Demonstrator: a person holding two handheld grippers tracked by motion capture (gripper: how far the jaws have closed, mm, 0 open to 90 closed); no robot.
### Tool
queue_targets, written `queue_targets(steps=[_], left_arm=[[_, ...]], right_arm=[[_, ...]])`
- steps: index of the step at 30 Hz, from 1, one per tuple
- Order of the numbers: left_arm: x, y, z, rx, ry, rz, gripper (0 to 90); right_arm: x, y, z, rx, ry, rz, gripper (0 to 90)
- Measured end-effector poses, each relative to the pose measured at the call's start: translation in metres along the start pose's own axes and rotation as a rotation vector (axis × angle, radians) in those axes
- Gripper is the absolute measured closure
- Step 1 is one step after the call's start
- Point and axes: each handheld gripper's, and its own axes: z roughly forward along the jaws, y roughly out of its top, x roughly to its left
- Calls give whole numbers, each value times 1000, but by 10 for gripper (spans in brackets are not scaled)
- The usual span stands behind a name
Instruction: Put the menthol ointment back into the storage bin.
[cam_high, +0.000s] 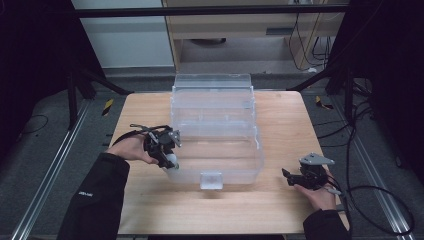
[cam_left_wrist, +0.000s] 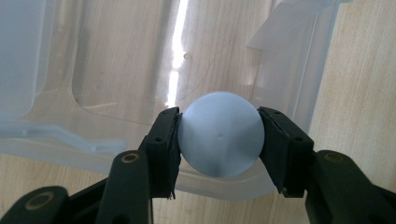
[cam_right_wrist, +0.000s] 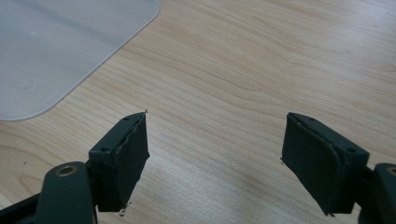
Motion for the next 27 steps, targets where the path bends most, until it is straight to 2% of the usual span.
queue_targets(steps=[10, 27], left_arm=[[1, 1, 3, 16, 0, 0, 501], [1, -4, 10, 7, -11, -8, 500]], right_arm=[[0, 0, 1, -2, 0, -10, 216], [0, 0, 1, -1, 0, -19, 210]])
